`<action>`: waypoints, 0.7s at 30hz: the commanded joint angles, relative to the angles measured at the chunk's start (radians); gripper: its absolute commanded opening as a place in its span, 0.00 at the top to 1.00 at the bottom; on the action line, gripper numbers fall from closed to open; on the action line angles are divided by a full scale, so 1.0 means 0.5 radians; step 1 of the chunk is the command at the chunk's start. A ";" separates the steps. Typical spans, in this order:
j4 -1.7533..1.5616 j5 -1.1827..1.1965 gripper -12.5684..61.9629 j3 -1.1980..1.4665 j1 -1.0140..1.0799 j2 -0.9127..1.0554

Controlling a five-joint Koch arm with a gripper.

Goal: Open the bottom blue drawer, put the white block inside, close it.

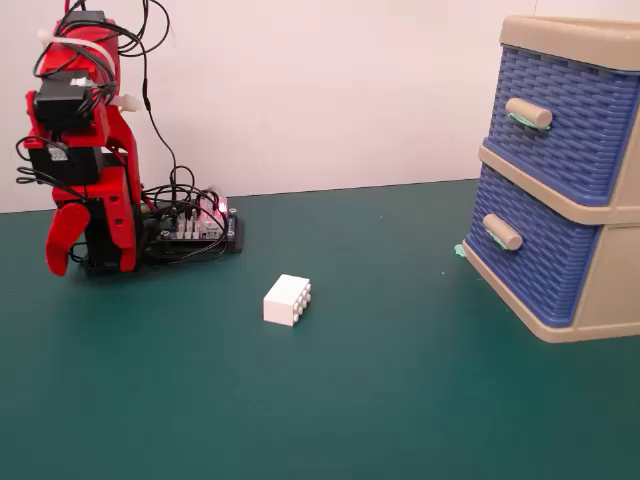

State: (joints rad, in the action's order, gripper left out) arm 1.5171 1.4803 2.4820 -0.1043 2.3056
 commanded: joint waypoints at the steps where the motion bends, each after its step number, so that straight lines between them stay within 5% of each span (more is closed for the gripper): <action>1: 0.267 -0.003 0.37 0.028 -0.025 0.092; 15: 0.267 0.006 0.37 -0.025 -0.006 0.092; 21: 0.494 0.086 0.38 -0.834 0.006 0.092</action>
State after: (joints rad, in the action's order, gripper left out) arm 1.7012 1.4864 2.1414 -0.0936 2.3056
